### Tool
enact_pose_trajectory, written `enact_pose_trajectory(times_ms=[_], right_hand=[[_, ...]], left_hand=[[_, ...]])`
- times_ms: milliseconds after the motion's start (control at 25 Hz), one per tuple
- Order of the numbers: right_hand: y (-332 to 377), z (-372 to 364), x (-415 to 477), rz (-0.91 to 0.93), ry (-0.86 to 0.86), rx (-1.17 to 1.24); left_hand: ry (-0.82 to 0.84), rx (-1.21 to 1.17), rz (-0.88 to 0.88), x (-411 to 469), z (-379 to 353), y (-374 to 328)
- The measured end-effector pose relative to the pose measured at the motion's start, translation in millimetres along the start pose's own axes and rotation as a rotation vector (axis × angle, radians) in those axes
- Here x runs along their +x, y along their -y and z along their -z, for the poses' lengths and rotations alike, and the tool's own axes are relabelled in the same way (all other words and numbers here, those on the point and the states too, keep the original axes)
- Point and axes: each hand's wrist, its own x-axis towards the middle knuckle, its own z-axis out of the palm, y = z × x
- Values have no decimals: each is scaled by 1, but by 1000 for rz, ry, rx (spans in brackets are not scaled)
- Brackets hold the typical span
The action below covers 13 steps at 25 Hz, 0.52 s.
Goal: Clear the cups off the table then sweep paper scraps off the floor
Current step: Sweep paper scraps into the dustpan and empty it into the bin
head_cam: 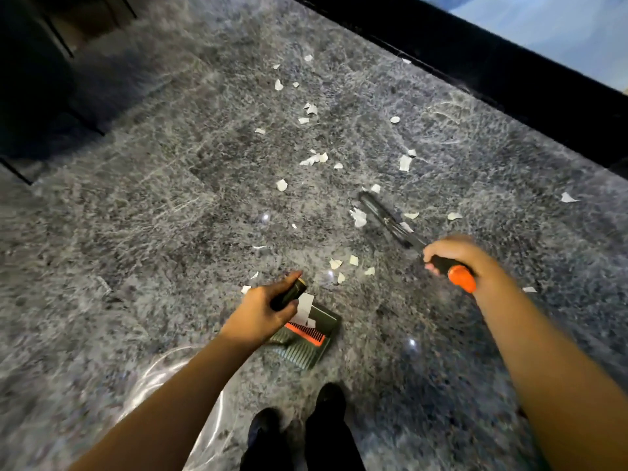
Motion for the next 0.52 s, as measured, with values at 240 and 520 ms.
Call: enact_pose_trajectory(times_ms=[240,520], right_hand=[[-44,-69,43,-135,51,56],[-131,-93,-26,-61,219,-174]], left_hand=[[-37,-27,20,0,11,-3],[-31,-30,52,4,15,0]])
